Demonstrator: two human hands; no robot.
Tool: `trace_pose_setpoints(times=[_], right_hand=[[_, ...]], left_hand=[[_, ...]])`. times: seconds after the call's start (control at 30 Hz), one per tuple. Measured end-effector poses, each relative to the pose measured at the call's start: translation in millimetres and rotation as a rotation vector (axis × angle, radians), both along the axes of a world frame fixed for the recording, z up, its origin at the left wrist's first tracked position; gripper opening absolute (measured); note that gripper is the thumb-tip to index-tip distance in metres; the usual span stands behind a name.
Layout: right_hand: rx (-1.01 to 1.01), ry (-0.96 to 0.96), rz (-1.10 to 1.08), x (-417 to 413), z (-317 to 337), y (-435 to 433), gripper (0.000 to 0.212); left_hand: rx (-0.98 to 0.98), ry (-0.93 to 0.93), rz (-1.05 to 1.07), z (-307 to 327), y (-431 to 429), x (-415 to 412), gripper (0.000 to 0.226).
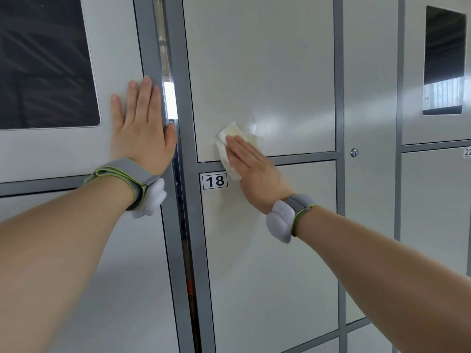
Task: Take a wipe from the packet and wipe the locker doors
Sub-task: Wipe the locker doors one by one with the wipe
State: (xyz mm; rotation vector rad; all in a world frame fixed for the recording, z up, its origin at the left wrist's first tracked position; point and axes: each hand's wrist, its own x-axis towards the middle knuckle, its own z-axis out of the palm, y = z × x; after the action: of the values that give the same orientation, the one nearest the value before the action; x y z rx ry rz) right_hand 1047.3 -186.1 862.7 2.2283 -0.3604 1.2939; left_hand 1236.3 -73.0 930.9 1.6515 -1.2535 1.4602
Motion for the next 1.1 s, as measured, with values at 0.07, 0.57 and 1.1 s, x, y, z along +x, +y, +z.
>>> trace_pose_setpoints(times=[0.07,0.57,1.1], right_hand=[[-0.031,0.096,-0.029,-8,-5,0,0.06],[0.081,-0.001,-0.009,-24,5,-21,0.059],[0.1,-0.038,-0.008,-39,-3,-39,0.061]], left_hand=[[-0.028,0.076,-0.03,-1,-4,-11,0.063],[-0.008,-0.06,0.015,-13,-32,-29,0.063],[-0.029,-0.066,0.063,-14,-36,-28,0.063]])
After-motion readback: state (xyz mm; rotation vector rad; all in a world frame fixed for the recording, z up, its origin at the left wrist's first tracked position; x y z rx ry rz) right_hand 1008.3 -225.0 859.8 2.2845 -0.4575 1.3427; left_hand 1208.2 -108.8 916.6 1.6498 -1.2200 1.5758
